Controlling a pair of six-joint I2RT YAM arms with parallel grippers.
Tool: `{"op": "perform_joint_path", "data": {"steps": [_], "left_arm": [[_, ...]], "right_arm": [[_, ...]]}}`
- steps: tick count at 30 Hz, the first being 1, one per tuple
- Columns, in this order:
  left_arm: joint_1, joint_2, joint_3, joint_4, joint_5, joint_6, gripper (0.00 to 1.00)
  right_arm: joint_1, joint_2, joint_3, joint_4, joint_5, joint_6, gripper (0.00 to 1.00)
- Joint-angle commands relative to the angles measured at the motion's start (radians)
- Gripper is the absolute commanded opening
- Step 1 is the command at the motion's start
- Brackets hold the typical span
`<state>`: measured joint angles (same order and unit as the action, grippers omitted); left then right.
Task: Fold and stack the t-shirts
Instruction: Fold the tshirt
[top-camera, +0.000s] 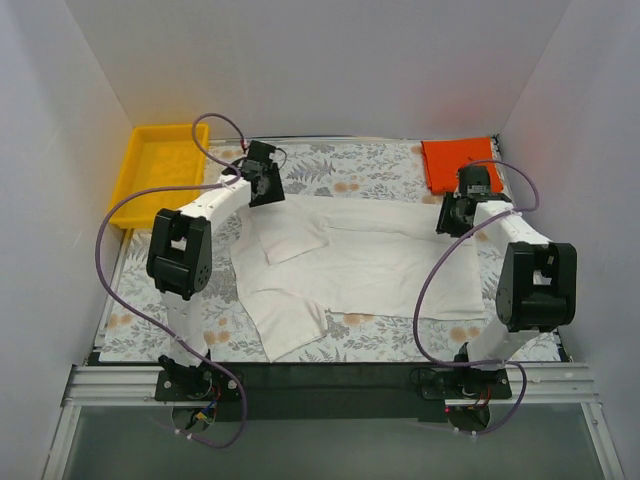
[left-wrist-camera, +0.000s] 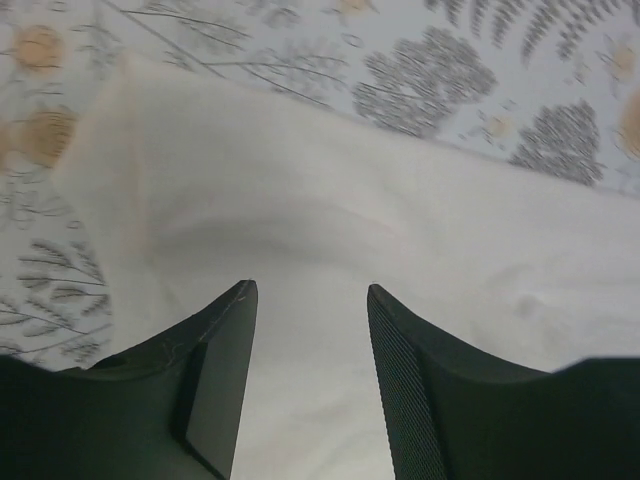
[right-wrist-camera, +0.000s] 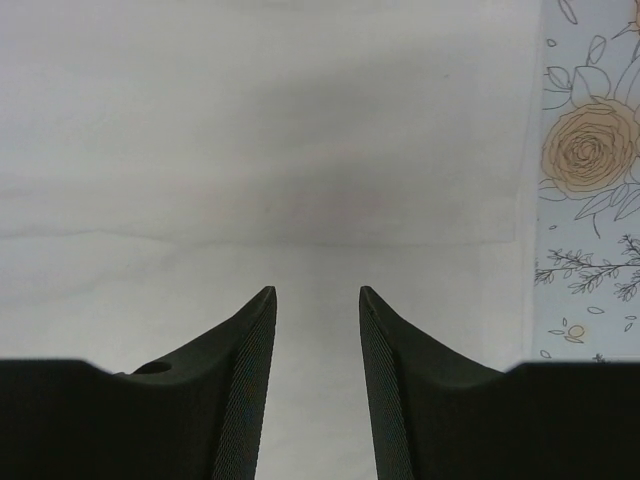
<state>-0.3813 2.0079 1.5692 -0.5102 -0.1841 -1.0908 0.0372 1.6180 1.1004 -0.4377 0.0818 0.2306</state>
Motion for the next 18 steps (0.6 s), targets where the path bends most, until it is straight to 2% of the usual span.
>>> {"op": "perform_joint_path", "data": {"steps": [1, 5, 12, 18], "left_arm": [[0.065, 0.012, -0.017, 0.035, 0.058, -0.029, 0.45], [0.137, 0.058, -0.009, 0.053, 0.071, -0.041, 0.43], [0.177, 0.161, 0.058, 0.065, 0.113, -0.052, 0.42], [0.188, 0.287, 0.219, 0.047, 0.118, -0.055, 0.41]], "right_arm": [[-0.026, 0.06, 0.055, 0.034, 0.039, 0.024, 0.39], [-0.092, 0.118, 0.068, 0.082, 0.03, 0.033, 0.39], [-0.141, 0.276, 0.133, 0.134, -0.005, 0.035, 0.39], [-0.163, 0.396, 0.24, 0.134, -0.001, -0.007, 0.4]]}}
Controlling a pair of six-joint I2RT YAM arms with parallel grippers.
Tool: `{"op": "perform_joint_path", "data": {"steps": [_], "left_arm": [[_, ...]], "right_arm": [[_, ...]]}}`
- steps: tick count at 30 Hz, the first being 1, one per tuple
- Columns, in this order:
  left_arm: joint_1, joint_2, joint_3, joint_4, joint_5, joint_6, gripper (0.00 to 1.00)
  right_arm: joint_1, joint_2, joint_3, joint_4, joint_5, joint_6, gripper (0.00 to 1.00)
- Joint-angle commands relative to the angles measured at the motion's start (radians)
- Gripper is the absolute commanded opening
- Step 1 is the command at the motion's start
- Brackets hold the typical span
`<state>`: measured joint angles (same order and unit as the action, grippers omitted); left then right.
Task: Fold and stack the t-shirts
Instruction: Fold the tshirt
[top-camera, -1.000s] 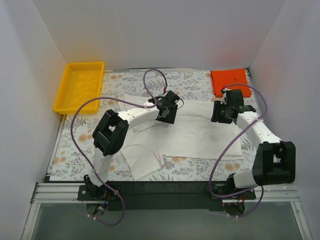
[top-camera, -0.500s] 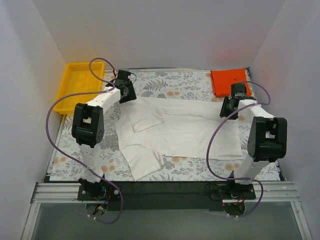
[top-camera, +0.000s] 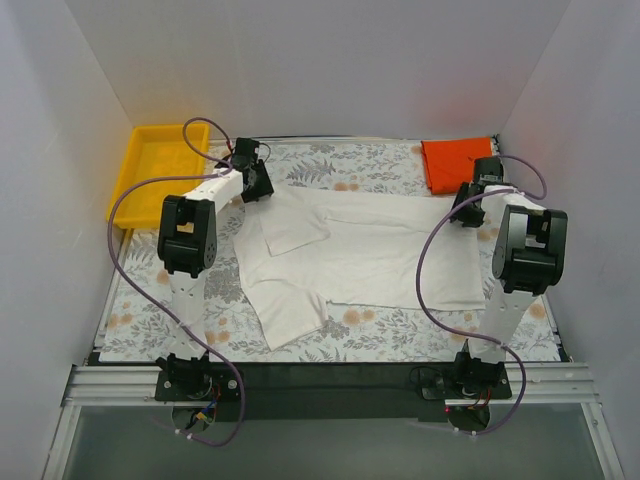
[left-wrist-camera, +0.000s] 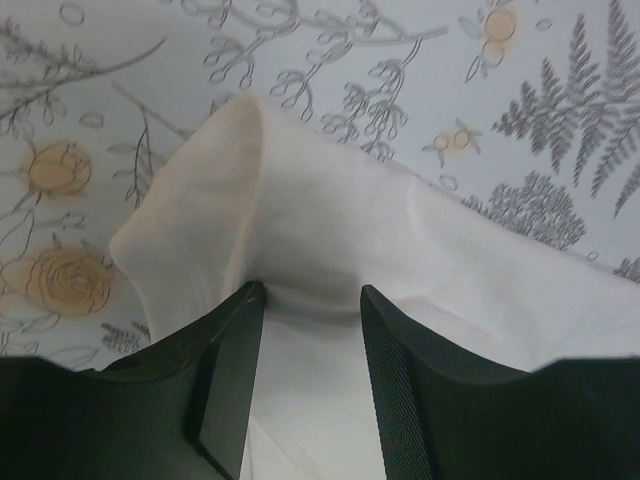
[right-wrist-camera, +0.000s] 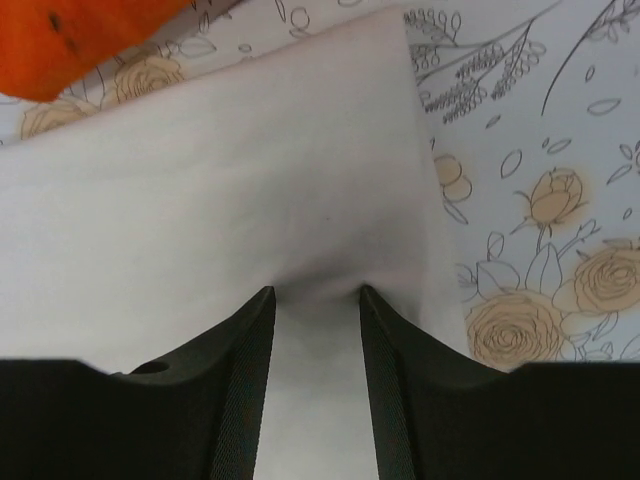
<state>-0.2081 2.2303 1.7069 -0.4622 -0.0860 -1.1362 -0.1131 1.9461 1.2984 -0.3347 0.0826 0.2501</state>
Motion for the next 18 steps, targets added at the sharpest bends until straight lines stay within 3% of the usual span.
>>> {"op": "perform_joint_path", "data": {"steps": [1, 5, 10, 18], "left_arm": [[0.016, 0.077, 0.103, -0.007, 0.019, -0.01, 0.42], [0.018, 0.066, 0.165, -0.036, 0.018, -0.005, 0.49], [0.018, -0.159, 0.065, -0.078, 0.031, -0.055, 0.54], [0.018, -0.615, -0.512, -0.095, 0.08, -0.137, 0.53]], "right_arm": [[-0.014, 0.073, 0.053, 0.029, 0.0, -0.031, 0.4], [-0.014, 0.047, 0.102, 0.014, 0.002, -0.064, 0.43], [-0.014, -0.111, 0.088, -0.128, -0.01, -0.032, 0.48], [-0.016, -0.505, -0.184, -0.288, 0.039, -0.023, 0.57]]}}
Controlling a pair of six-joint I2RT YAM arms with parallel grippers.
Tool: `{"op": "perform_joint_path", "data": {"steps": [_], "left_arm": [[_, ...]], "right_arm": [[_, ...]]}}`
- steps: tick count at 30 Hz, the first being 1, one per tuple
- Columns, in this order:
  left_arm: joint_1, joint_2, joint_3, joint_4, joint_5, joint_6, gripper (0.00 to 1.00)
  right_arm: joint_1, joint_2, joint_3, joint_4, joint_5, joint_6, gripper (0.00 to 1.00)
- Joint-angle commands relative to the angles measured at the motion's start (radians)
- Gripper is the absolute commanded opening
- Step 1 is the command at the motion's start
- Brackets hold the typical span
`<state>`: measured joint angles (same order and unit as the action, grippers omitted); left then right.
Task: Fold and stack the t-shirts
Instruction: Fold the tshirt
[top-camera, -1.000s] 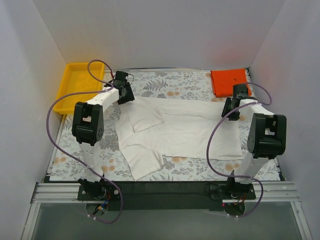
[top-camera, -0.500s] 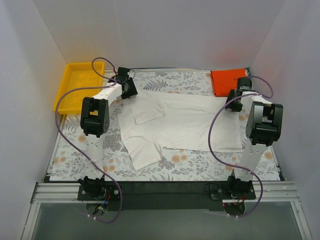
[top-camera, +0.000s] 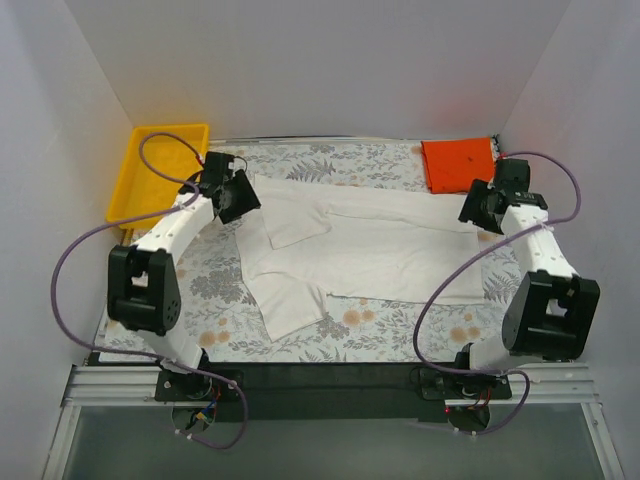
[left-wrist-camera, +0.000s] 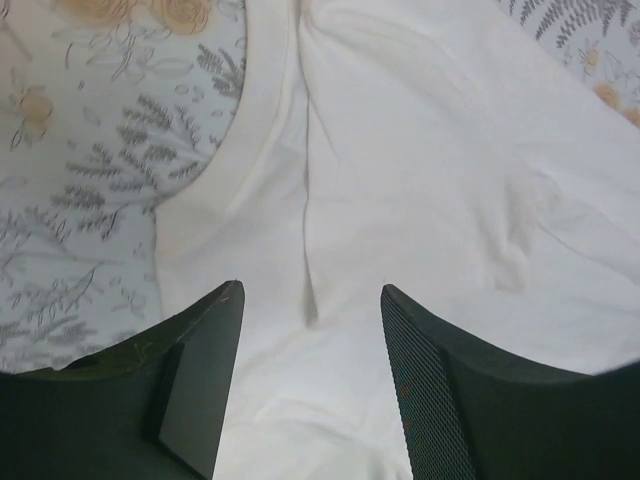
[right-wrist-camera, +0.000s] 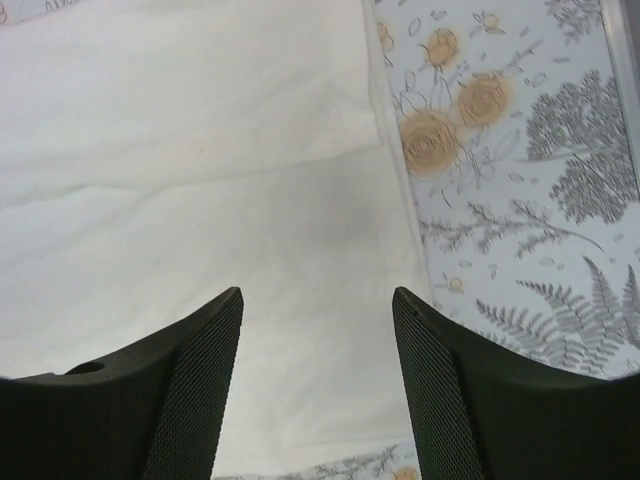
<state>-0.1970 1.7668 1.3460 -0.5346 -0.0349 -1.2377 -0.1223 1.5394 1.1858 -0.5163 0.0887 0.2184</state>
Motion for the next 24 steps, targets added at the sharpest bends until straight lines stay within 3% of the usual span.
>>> {"op": "perform_joint_path", "data": {"steps": [1, 7, 15, 24], "left_arm": [[0.007, -0.189, -0.197, -0.024, 0.033, -0.042, 0.53], [0.005, -0.345, -0.445, -0.01, 0.033, -0.075, 0.53], [-0.001, -0.305, -0.505, 0.047, 0.001, -0.095, 0.47], [-0.059, -0.234, -0.522, 0.042, -0.076, -0.101, 0.44]], "right_arm": [[-0.008, -0.134, -0.121, -0.113, 0.032, 0.015, 0.59], [-0.025, -0.338, -0.281, -0.145, 0.016, 0.053, 0.66], [-0.03, -0.418, -0.443, -0.151, -0.006, 0.087, 0.65], [-0.036, -0.421, -0.476, -0.148, 0.025, 0.108, 0.66]]}}
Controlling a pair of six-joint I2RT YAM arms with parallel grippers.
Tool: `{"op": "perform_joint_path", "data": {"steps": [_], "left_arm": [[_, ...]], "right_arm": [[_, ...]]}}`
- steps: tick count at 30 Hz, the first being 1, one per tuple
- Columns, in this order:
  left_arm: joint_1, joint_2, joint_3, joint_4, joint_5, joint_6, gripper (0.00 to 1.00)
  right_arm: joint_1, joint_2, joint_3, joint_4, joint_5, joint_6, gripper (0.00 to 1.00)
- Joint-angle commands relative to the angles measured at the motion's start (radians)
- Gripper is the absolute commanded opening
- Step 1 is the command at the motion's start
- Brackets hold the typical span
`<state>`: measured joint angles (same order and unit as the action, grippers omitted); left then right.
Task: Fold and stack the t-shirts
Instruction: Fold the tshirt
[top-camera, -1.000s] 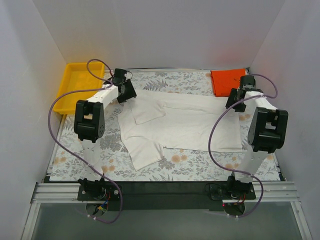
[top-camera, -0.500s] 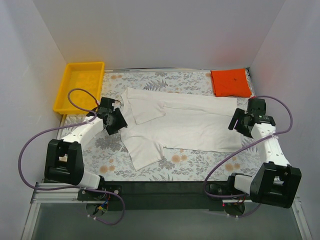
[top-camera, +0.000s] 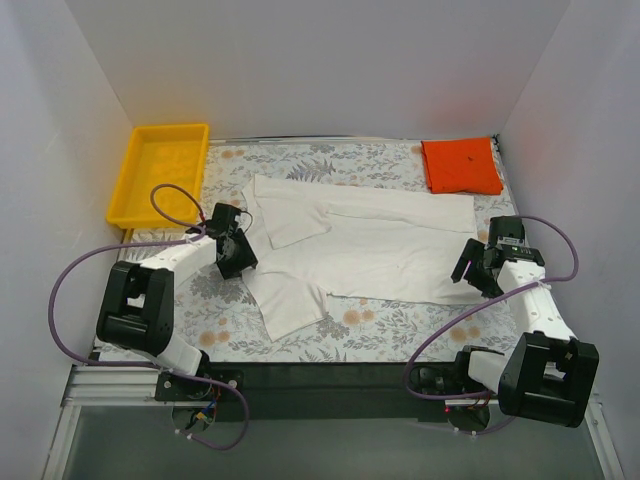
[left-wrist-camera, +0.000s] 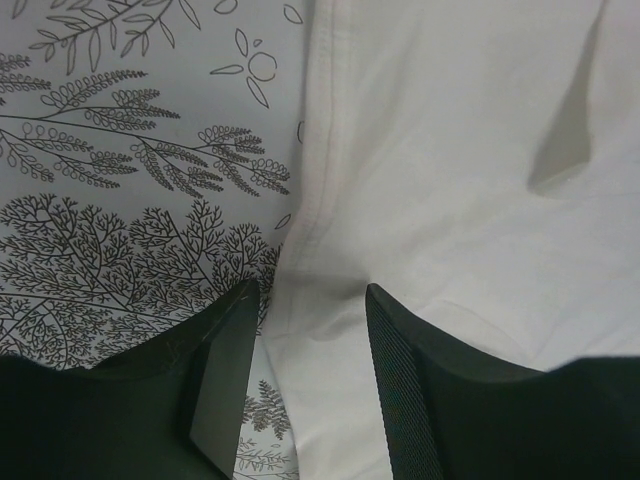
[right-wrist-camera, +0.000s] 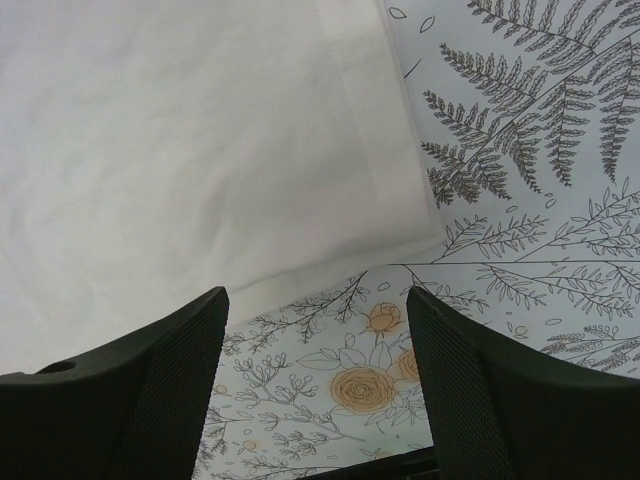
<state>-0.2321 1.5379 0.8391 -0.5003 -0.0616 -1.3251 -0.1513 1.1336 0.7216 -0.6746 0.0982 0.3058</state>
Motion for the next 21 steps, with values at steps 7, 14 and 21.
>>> {"op": "perform_joint_path", "data": {"steps": [7, 14, 21], "left_arm": [[-0.041, -0.01, -0.051, -0.011, -0.096, -0.006, 0.43], [-0.042, -0.002, -0.078, -0.007, -0.096, 0.003, 0.4], [-0.042, 0.005, -0.087, -0.015, -0.09, 0.015, 0.17]], "right_arm": [[-0.016, -0.011, -0.037, 0.021, 0.011, 0.039, 0.67], [-0.021, -0.012, -0.086, 0.033, 0.011, 0.065, 0.66], [-0.044, -0.009, -0.108, 0.064, 0.041, 0.082, 0.65]]}}
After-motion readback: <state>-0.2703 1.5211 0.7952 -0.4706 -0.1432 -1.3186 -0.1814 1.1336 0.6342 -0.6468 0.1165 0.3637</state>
